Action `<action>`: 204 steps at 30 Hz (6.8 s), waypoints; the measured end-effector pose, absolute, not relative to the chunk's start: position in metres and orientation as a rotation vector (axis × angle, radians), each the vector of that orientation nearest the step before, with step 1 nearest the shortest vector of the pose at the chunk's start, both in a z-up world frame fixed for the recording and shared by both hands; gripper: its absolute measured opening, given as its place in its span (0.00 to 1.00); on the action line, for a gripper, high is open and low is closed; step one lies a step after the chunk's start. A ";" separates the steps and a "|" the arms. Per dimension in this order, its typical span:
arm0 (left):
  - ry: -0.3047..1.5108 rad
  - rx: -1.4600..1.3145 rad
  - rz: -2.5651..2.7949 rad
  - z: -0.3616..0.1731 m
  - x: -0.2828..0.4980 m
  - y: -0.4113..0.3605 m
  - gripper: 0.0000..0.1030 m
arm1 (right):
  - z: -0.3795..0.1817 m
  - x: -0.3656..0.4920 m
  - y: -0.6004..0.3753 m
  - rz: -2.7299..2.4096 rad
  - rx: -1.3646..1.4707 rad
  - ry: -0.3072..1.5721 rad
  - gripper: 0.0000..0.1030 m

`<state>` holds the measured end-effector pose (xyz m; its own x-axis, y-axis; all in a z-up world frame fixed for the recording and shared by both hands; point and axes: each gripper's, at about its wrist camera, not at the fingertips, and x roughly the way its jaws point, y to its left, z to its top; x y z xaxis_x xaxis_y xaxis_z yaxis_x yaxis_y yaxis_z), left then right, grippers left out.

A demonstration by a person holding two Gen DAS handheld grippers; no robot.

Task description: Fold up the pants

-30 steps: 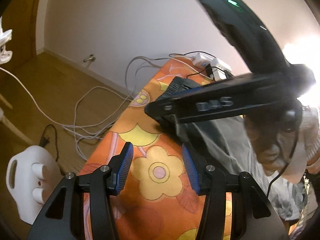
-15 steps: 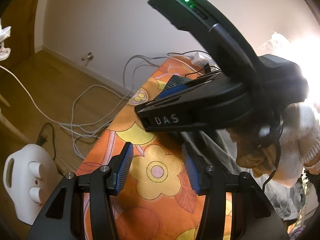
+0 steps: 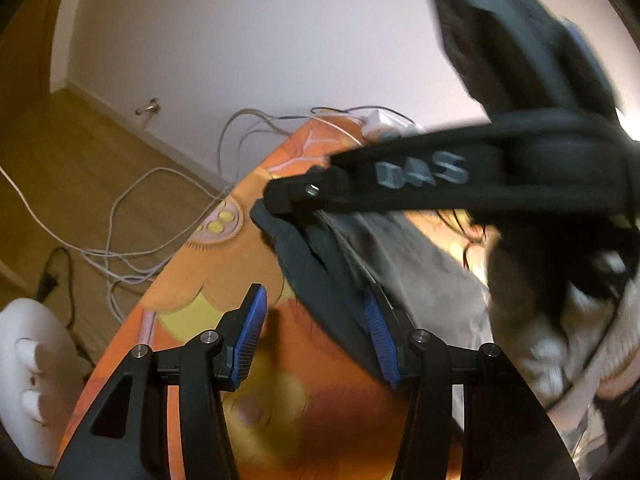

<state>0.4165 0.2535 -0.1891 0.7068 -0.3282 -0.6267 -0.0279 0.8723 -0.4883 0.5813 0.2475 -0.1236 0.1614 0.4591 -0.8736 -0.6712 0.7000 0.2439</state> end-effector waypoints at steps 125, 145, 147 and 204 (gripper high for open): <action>0.742 0.150 -0.965 -0.114 0.219 -0.223 0.05 | -0.075 0.285 -0.419 0.202 0.681 0.923 0.13; 0.836 0.065 -0.623 -0.141 0.265 -0.092 0.09 | -0.102 0.225 -0.545 0.027 0.784 0.826 0.12; 0.848 0.061 -0.623 -0.145 0.268 -0.093 0.09 | -0.105 0.226 -0.554 0.020 0.784 0.830 0.12; 0.907 0.009 -0.559 -0.162 0.252 -0.076 0.19 | -0.115 0.258 -0.547 -0.158 0.476 0.986 0.17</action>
<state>0.2523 -0.0760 -0.1622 0.4845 -0.4552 -0.7471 0.4624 0.8582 -0.2230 0.2585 -0.5465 -0.1147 0.5501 0.0836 -0.8309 0.3395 0.8866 0.3140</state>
